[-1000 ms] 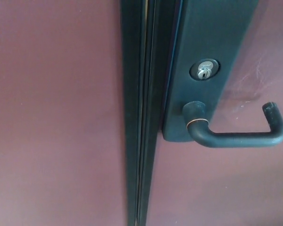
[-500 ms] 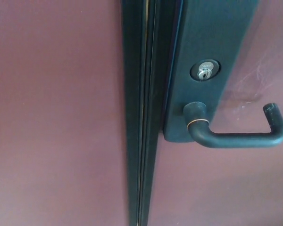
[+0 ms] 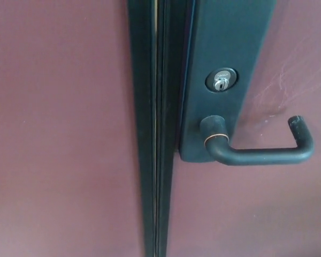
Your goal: The robot walks towards the door handle and put its right hand on it and twist the handle
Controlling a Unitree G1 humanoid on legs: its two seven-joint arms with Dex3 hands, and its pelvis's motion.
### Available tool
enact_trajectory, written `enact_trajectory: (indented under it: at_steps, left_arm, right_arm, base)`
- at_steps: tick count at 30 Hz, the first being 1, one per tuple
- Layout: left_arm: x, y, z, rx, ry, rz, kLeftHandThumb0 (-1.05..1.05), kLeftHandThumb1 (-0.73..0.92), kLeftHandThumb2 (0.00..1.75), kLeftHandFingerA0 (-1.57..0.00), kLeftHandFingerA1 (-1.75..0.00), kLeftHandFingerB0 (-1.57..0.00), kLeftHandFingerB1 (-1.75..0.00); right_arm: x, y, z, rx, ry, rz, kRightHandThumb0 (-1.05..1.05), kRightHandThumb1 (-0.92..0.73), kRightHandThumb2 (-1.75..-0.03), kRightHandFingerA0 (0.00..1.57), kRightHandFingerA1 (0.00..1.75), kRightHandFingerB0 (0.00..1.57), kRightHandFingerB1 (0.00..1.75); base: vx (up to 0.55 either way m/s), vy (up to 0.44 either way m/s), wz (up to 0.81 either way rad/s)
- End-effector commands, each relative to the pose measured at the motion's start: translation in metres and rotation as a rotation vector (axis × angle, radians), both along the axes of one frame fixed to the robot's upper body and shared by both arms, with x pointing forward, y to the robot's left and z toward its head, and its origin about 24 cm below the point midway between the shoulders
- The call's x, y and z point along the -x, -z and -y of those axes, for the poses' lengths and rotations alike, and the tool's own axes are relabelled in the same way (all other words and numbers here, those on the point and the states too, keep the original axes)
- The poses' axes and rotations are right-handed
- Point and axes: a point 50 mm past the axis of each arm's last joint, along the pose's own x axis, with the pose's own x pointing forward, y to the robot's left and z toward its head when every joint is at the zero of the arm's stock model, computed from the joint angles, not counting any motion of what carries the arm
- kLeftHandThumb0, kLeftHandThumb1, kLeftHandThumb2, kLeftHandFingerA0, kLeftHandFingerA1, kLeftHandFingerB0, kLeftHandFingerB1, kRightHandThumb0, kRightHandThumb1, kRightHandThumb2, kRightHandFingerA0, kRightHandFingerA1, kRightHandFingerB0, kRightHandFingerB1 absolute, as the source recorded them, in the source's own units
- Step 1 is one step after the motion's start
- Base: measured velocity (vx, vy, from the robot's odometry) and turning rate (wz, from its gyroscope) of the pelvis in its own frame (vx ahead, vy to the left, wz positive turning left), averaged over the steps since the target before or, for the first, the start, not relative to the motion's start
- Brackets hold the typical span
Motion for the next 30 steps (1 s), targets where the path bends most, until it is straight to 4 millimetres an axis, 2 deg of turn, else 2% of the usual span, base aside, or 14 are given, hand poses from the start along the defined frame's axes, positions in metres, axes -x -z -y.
enact_trajectory:
  at_steps: [1, 2, 3, 4, 7, 8, 11, 15, 16, 18, 23, 24, 25, 30]
  left_arm:
    - [0.001, 0.005, 0.008, 0.016, 0.036, -0.017, -0.25, 0.54, 0.57, -0.76, -0.53, -0.57, -0.43]
    - [0.001, 0.006, 0.009, 0.019, 0.036, -0.018, -0.25, 0.54, 0.57, -0.76, -0.53, -0.57, -0.43]
    - [0.000, 0.006, 0.009, 0.021, 0.034, -0.018, -0.26, 0.54, 0.56, -0.76, -0.53, -0.57, -0.43]
    - [0.000, 0.006, 0.010, 0.021, 0.034, -0.016, -0.25, 0.54, 0.56, -0.76, -0.53, -0.57, -0.43]
    - [0.000, 0.006, 0.011, 0.014, 0.043, -0.018, -0.25, 0.54, 0.56, -0.76, -0.53, -0.57, -0.43]
    - [0.000, 0.007, 0.011, 0.012, 0.046, -0.021, -0.25, 0.55, 0.57, -0.75, -0.53, -0.57, -0.43]
    - [0.001, 0.007, 0.011, 0.015, 0.047, -0.020, -0.25, 0.55, 0.57, -0.75, -0.53, -0.57, -0.43]
    - [-0.001, 0.006, 0.011, 0.015, 0.048, -0.017, -0.25, 0.55, 0.57, -0.75, -0.53, -0.57, -0.43]
    - [-0.005, 0.006, 0.012, 0.019, 0.051, -0.013, -0.25, 0.55, 0.57, -0.75, -0.53, -0.57, -0.43]
    - [-0.009, 0.006, 0.012, 0.020, 0.051, -0.012, -0.25, 0.55, 0.57, -0.75, -0.53, -0.57, -0.43]
    - [-0.010, 0.005, 0.011, 0.016, 0.050, -0.010, -0.25, 0.55, 0.57, -0.75, -0.53, -0.57, -0.43]
    - [-0.012, 0.005, 0.013, 0.025, 0.061, -0.007, -0.25, 0.55, 0.57, -0.74, -0.53, -0.57, -0.43]
    - [-0.012, 0.005, 0.013, 0.028, 0.059, -0.004, -0.26, 0.55, 0.57, -0.74, -0.52, -0.56, -0.42]
    - [-0.011, 0.007, 0.016, 0.049, 0.043, 0.006, -0.26, 0.55, 0.57, -0.72, -0.53, -0.54, -0.42]
  right_arm:
    - [-0.003, 0.117, -0.028, 0.219, -0.012, -0.234, -0.56, -0.44, -0.73, 0.12, 0.43, 0.05, 0.25]
    - [-0.007, 0.129, -0.033, 0.235, -0.019, -0.253, -0.31, -0.40, -0.93, 0.02, 0.49, 0.00, 0.49]
    - [-0.011, 0.145, -0.039, 0.240, -0.022, -0.278, -0.31, -0.41, -0.94, 0.02, 0.48, 0.00, 0.49]
    - [-0.016, 0.159, -0.046, 0.237, -0.023, -0.305, -0.49, -0.56, -0.60, 0.26, 0.38, 0.09, 0.22]
    - [-0.023, 0.184, -0.064, 0.223, -0.028, -0.371, -0.48, -0.57, -0.60, 0.28, 0.38, 0.10, 0.23]
    - [-0.024, 0.193, -0.075, 0.220, -0.043, -0.410, -0.54, -0.47, -0.74, 0.25, 0.46, 0.07, 0.29]
    - [-0.025, 0.209, -0.097, 0.259, -0.089, -0.482, -0.54, -0.48, -0.74, 0.26, 0.46, 0.07, 0.31]
    - [-0.027, 0.212, -0.099, 0.273, -0.096, -0.488, -0.54, -0.48, -0.74, 0.26, 0.46, 0.07, 0.31]
    - [-0.013, 0.225, -0.108, 0.321, -0.088, -0.554, -0.54, -0.51, -0.74, 0.28, 0.46, 0.10, 0.36]
    - [0.009, 0.237, -0.116, 0.394, -0.117, -0.635, -0.53, -0.51, -0.76, 0.31, 0.46, 0.11, 0.37]
    - [0.013, 0.239, -0.117, 0.416, -0.131, -0.650, -0.53, -0.51, -0.76, 0.31, 0.46, 0.11, 0.37]
    - [0.031, 0.241, -0.112, 0.493, -0.232, -0.692, -0.44, -0.63, -0.59, 0.39, 0.37, 0.33, 0.32]
    - [0.032, 0.242, -0.111, 0.501, -0.238, -0.690, -0.44, -0.63, -0.59, 0.42, 0.38, 0.35, 0.33]
    - [0.040, 0.243, -0.113, 0.487, -0.197, -0.660, -0.43, -0.65, -0.60, 0.50, 0.40, 0.26, 0.31]
  base:
    - [0.00, 0.000, 0.00]
    - [0.00, 0.000, 0.00]
    - [0.00, 0.000, 0.00]
    - [0.00, 0.000, 0.00]
    - [0.00, 0.000, 0.00]
    - [0.00, 0.000, 0.00]
    - [0.00, 0.000, 0.00]
    - [0.00, 0.000, 0.00]
    - [0.00, 0.000, 0.00]
    - [0.00, 0.000, 0.00]
    - [0.00, 0.000, 0.00]
    - [0.00, 0.000, 0.00]
    - [0.00, 0.000, 0.00]
    - [0.00, 0.000, 0.00]
